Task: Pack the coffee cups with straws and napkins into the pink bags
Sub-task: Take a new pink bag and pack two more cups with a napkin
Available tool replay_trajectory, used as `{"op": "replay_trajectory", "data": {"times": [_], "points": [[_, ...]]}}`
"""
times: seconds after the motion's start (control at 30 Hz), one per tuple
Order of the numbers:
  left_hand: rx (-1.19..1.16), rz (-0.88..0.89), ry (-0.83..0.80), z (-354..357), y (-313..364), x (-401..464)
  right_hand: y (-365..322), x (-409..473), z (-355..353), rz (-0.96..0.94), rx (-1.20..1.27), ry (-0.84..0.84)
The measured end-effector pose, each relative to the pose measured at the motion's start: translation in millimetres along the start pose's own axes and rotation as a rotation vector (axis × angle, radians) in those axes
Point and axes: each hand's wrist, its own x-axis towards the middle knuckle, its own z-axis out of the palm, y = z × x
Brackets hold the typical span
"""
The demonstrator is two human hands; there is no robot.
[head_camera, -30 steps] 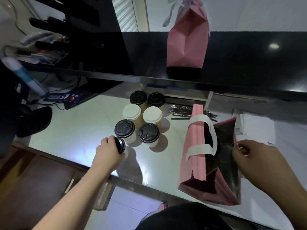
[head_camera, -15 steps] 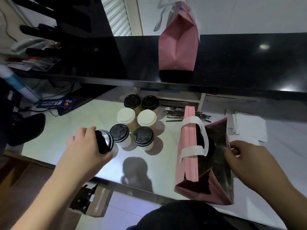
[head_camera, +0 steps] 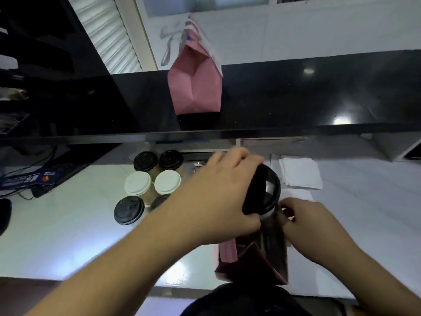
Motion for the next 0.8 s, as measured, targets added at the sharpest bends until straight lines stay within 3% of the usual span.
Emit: {"op": "replay_trajectory", "data": {"times": [0.33,0.47,0.8], "points": [[0.15,0.056,-0.439,91,-27,43,9,-5,-5,0.038,-0.018,0.04],[0.232,0.143,-0.457,117,-27,33,12,-8,-7,0.059,0.022,0.041],[0.228,0.135,-0.494,146,-35,19,11,-15,-1,0.062,0.055,0.066]]}}
